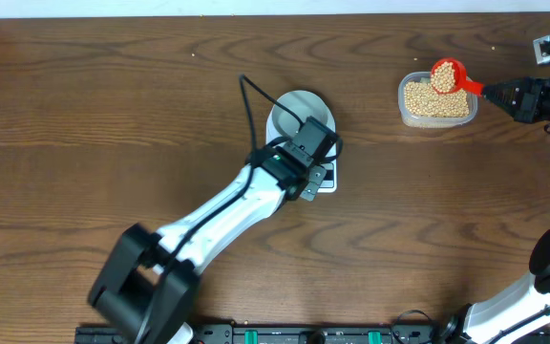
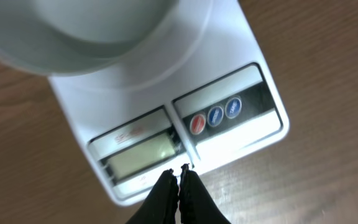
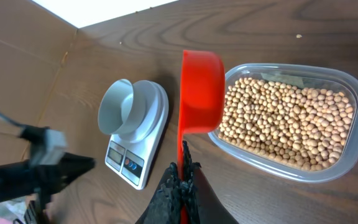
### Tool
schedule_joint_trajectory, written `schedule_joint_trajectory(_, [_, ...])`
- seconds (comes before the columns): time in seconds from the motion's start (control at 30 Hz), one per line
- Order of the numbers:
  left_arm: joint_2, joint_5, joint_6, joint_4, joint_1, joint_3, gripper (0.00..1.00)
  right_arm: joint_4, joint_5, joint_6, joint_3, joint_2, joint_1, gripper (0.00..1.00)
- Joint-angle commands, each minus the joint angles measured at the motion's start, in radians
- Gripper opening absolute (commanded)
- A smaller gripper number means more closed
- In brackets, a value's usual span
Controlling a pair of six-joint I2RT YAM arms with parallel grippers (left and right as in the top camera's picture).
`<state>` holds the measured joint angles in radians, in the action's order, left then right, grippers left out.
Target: Scoop item into bowl and weigh 50g on scale
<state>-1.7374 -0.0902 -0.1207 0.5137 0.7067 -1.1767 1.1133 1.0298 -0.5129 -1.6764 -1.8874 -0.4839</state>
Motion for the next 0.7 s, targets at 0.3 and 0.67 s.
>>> schedule_joint_trajectory(0.3, [-0.064,0.006,-0.03,-0.064,-0.029,-0.003,0.07,0.006,0.024,-0.023,-0.006,0.025,0.003,0.01])
schedule_joint_trajectory(0.67, [-0.101,0.057,-0.03,-0.106,-0.029,0.014,0.07,0.019,0.024,-0.016,-0.005,0.025,0.003,0.01])
